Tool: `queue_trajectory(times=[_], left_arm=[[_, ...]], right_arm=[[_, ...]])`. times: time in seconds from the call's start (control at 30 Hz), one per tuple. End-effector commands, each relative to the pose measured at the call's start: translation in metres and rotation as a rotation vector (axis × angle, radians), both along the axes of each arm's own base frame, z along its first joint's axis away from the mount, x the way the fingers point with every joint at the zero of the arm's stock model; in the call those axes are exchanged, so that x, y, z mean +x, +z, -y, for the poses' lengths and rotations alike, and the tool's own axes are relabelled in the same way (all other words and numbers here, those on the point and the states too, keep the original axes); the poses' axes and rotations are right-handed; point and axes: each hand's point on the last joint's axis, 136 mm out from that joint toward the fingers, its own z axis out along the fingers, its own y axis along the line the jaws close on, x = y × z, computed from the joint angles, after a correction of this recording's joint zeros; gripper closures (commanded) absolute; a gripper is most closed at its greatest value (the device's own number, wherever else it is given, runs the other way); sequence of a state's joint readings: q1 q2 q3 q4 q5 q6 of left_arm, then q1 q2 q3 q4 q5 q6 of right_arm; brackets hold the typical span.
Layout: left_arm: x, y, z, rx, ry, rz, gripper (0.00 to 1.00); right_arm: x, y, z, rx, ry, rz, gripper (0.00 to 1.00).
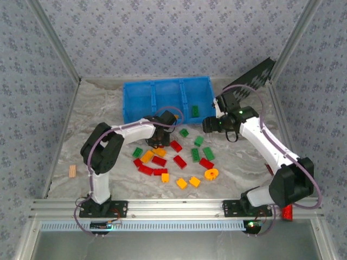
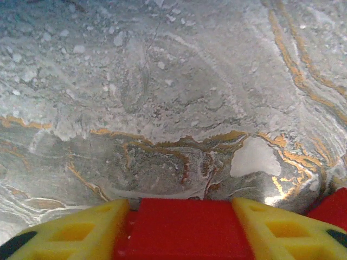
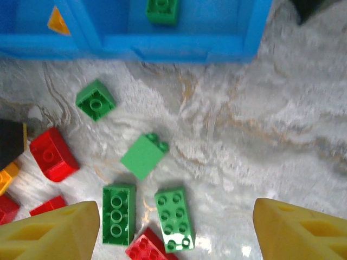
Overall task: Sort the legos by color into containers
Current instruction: Pick up the lego from the center of the table, then place the lego in the container.
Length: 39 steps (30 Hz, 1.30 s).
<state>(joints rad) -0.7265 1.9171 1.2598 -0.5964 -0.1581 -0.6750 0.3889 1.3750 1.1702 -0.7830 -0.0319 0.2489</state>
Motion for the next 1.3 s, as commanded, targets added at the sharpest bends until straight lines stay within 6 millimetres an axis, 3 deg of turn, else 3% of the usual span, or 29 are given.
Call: queue_trajectory(times=[0.0, 0.17, 0.3, 0.43, 0.53, 0.63, 0.7, 0.8, 1.1, 1.27], left_arm=[[-0.001, -0.006, -0.006, 0.013, 0.003, -0.017, 0.54], [0.002, 0.012, -0.014, 0.028, -0.003, 0.019, 0.6], [0.015, 0.063, -0.027, 0.048, -0.006, 0.116, 0.61], [0.035, 0.126, -0.047, 0.042, 0.008, 0.24, 0.61], [0.05, 0.163, -0.068, 0.031, 0.047, 0.317, 0.6], [0.064, 0.187, -0.091, 0.045, 0.09, 0.393, 0.58], [0.075, 0.188, -0.106, 0.058, 0.131, 0.418, 0.58], [0.089, 0.174, -0.119, 0.051, 0.175, 0.414, 0.6], [0.141, 0.132, -0.11, 0.001, 0.223, 0.437, 0.62], [0.153, 0.11, -0.103, 0.009, 0.216, 0.404, 0.63]], right_arm=[[-0.02, -0.008, 0.001, 0.038, -0.054, -0.041, 0.24], [-0.033, -0.032, 0.001, 0.066, -0.087, -0.096, 0.25], [-0.037, -0.051, -0.004, 0.103, -0.104, -0.129, 0.26], [-0.035, -0.062, -0.012, 0.148, -0.114, -0.142, 0.27], [-0.035, -0.067, -0.014, 0.152, -0.125, -0.154, 0.27], [-0.028, -0.067, -0.015, 0.161, -0.141, -0.129, 0.27], [-0.026, -0.067, -0.017, 0.171, -0.144, -0.123, 0.27], [-0.022, -0.068, -0.021, 0.185, -0.147, -0.118, 0.28], [-0.022, -0.084, -0.034, 0.205, -0.168, -0.149, 0.29], [-0.024, -0.093, -0.038, 0.183, -0.162, -0.172, 0.29]])
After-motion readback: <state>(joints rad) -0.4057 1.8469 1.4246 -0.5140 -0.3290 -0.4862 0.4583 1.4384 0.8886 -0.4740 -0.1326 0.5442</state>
